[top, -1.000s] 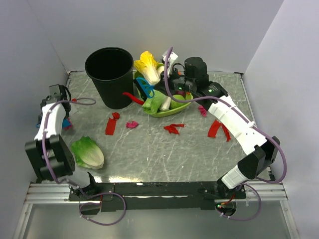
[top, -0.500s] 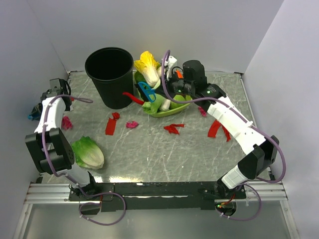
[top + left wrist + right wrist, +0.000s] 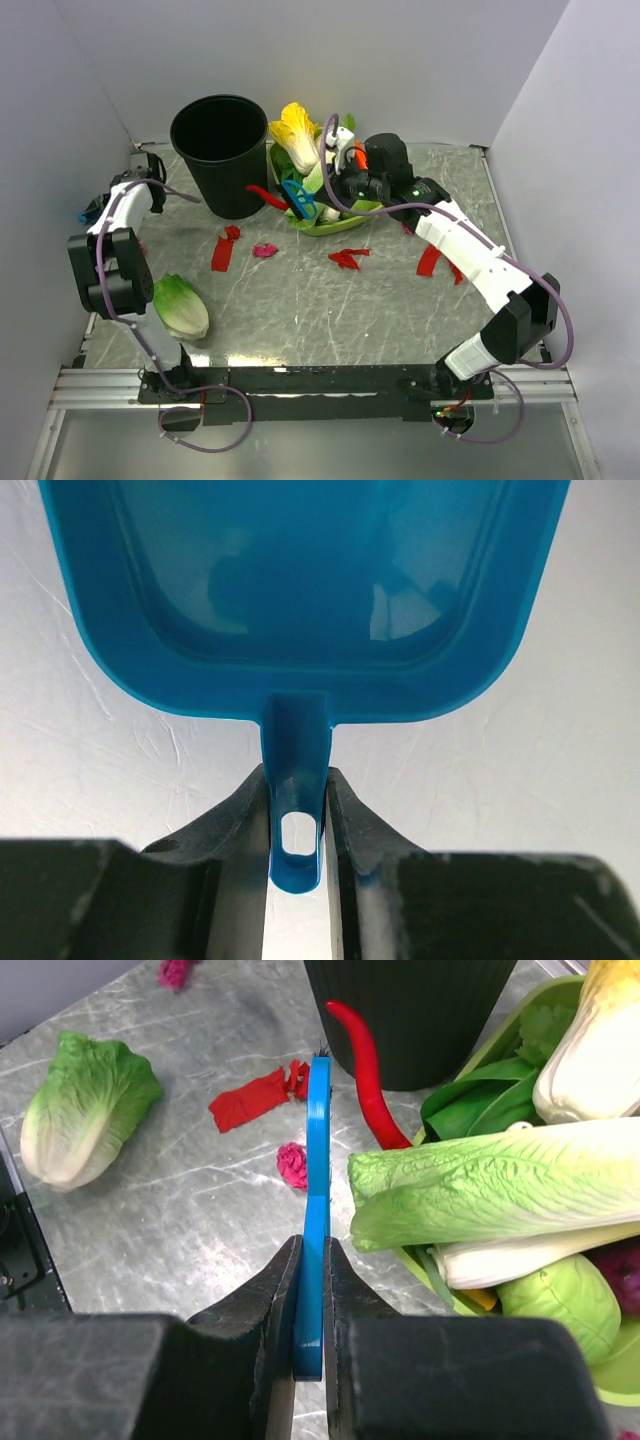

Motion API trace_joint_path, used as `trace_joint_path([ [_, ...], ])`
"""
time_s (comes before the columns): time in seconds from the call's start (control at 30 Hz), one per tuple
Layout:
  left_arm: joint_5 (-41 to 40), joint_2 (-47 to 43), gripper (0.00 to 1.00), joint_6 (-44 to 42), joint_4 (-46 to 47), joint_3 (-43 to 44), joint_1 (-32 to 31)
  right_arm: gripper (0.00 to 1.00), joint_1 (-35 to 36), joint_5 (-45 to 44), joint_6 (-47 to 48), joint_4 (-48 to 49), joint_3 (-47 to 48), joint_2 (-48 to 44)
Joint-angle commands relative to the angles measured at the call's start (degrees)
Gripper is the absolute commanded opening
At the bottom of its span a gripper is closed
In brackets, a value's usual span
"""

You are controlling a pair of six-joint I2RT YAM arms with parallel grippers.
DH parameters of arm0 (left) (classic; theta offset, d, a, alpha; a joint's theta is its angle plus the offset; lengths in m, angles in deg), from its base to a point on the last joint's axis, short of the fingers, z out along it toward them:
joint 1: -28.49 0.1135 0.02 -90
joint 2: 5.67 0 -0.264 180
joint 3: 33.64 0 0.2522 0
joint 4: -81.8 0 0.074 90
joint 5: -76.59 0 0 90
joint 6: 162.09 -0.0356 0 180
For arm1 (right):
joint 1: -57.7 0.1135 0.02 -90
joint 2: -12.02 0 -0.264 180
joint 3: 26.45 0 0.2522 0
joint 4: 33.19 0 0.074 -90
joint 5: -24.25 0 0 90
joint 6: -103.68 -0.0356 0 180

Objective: Sweep away the paper scraps from the table

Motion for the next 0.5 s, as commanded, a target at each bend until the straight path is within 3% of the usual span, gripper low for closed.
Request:
trace_joint_path([
  [0.0, 0.53, 0.51, 0.01, 6.48, -7.23, 3.64, -3.87, 0.0, -0.34, 0.04, 0.09, 2.77, -1.93, -5.09],
  [0.17, 5.55, -2.12, 0.01, 16.07, -15.24, 1.11, -8.98, 0.0, -0.25, -0.4, 0.44, 2.86, -3.07, -5.71],
  [0.33, 20.48, -5.1, 0.01, 28.18, -28.22, 5.22, -12.15, 0.0, -0.34, -0.84, 0.88, 2.86, -3.07, -5.53],
  [0.47, 17.44, -10.55, 0.01, 27.43, -27.47, 3.31, -11.36, 0.0, -0.43, -1.02, 0.97, 2.77, -3.25, -5.35],
])
